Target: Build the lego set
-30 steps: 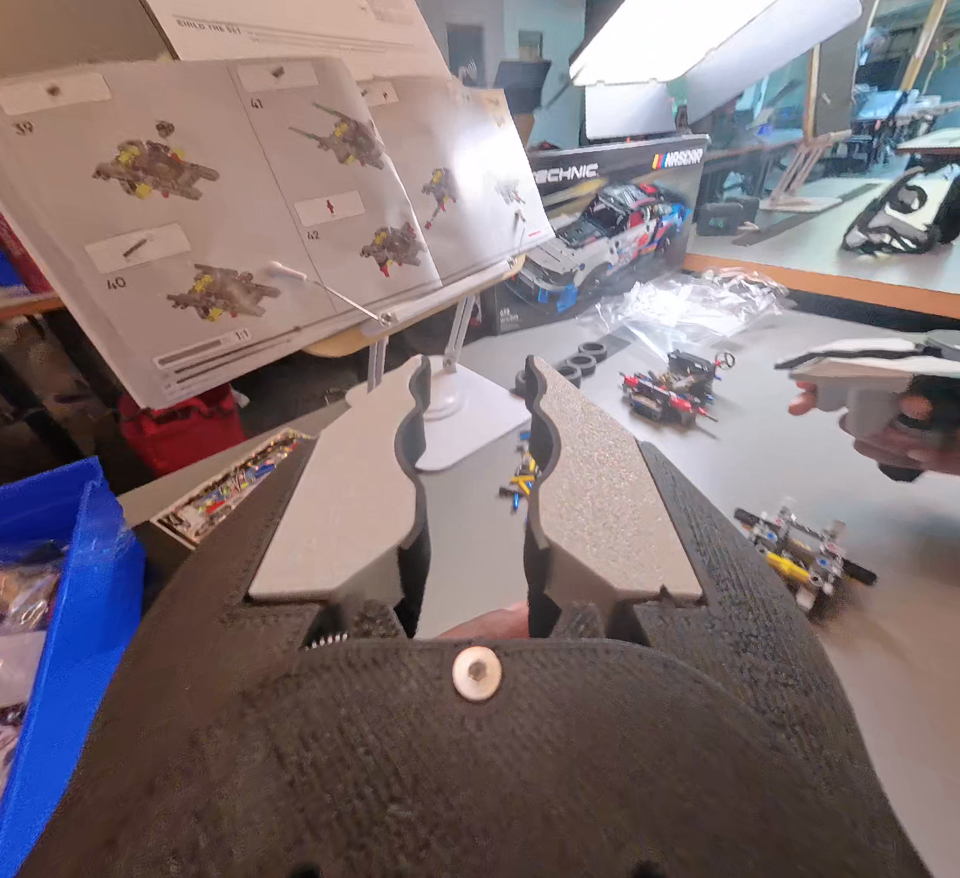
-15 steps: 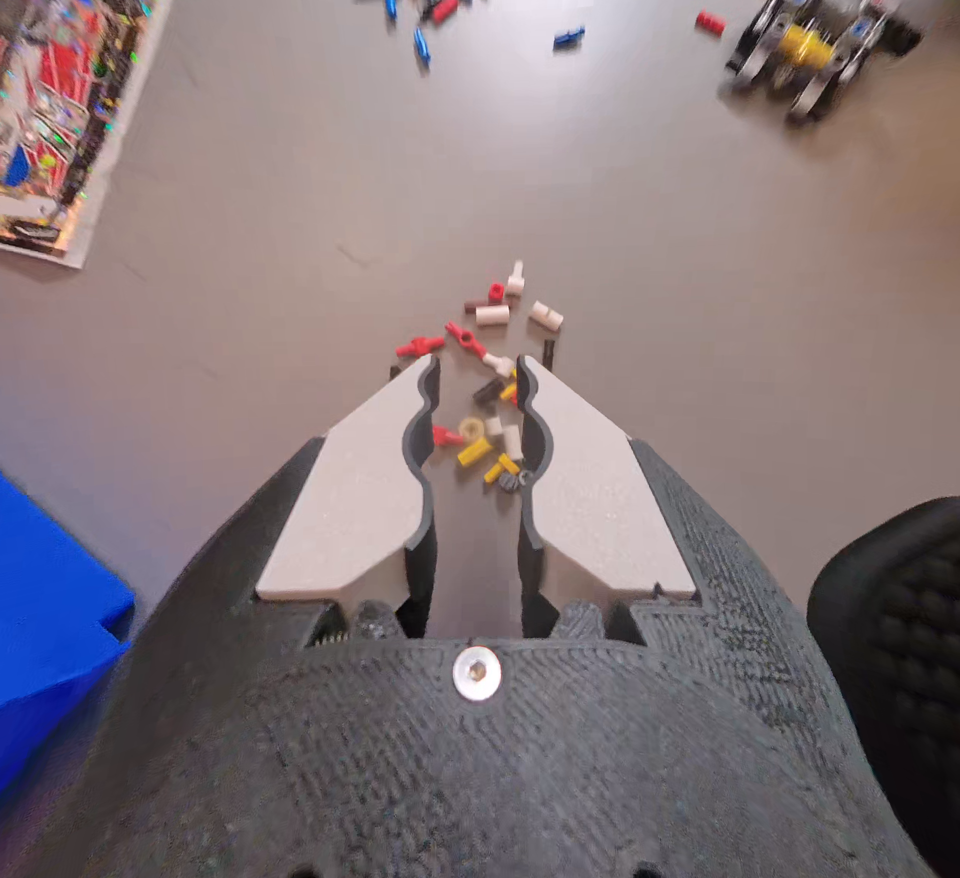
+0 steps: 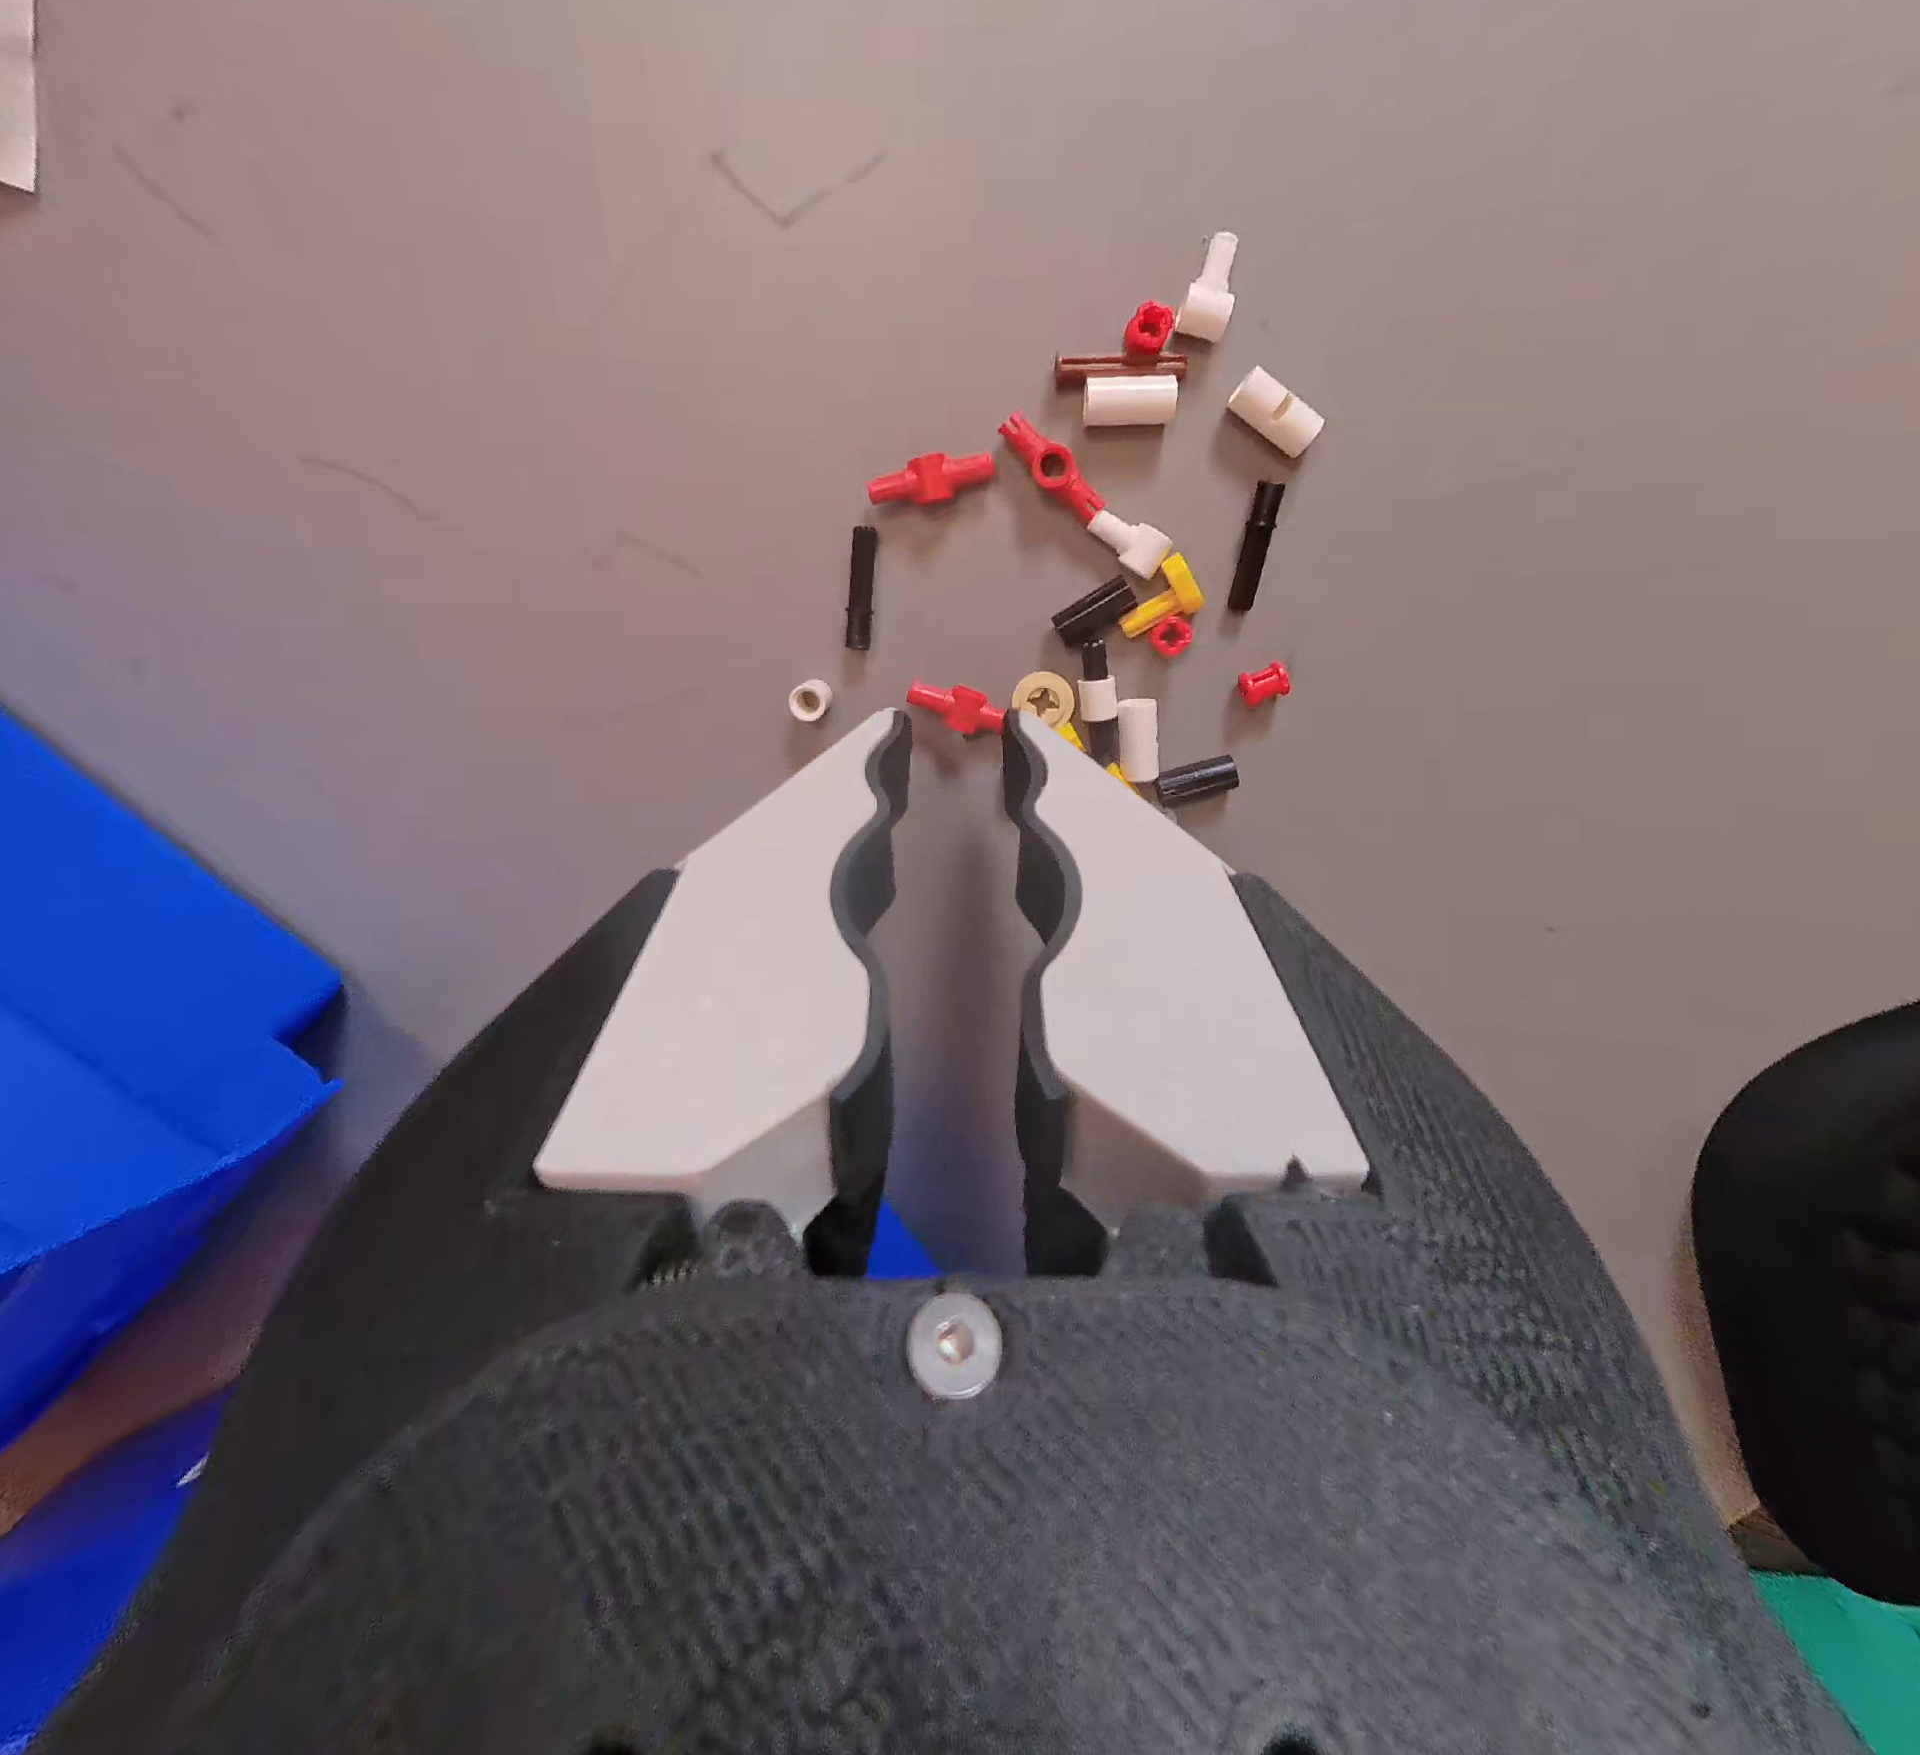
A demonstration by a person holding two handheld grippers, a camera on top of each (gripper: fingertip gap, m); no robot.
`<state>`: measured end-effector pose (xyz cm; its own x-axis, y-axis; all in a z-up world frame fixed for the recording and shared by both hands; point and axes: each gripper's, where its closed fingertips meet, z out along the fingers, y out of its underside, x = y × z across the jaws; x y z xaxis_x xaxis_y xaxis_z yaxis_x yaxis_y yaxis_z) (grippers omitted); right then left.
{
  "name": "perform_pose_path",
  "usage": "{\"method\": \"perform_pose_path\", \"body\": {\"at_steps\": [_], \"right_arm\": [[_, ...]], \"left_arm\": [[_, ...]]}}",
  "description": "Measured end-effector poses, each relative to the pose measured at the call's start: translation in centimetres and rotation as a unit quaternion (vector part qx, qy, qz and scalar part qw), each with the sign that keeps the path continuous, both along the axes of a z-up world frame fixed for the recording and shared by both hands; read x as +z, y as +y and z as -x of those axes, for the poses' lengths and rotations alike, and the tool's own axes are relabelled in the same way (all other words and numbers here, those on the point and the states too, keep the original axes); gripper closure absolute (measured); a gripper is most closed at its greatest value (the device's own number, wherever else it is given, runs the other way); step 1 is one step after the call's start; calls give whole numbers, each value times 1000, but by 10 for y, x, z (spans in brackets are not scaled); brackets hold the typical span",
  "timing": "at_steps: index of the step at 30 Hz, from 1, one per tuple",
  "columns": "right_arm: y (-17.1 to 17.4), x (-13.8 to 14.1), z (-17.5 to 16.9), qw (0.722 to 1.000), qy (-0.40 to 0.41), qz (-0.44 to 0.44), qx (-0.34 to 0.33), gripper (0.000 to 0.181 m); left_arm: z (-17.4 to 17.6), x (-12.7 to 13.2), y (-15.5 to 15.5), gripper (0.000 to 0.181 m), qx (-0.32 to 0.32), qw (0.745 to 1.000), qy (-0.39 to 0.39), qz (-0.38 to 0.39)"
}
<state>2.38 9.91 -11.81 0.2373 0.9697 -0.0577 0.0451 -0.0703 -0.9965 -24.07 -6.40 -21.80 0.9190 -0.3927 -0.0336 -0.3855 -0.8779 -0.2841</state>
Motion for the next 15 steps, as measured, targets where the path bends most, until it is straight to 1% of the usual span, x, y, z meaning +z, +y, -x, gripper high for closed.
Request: {"method": "perform_pose_path", "body": {"at_steps": [10,15], "right_arm": [[-1,-3,1,1000,-7,1,3,173],[-1,-4,2,1000,-10,0,4,173]], "left_arm": [[-4,-9,1,166,12,1000,-22,5],[-2,-13,-2,172,19,999,-27,10]]}}
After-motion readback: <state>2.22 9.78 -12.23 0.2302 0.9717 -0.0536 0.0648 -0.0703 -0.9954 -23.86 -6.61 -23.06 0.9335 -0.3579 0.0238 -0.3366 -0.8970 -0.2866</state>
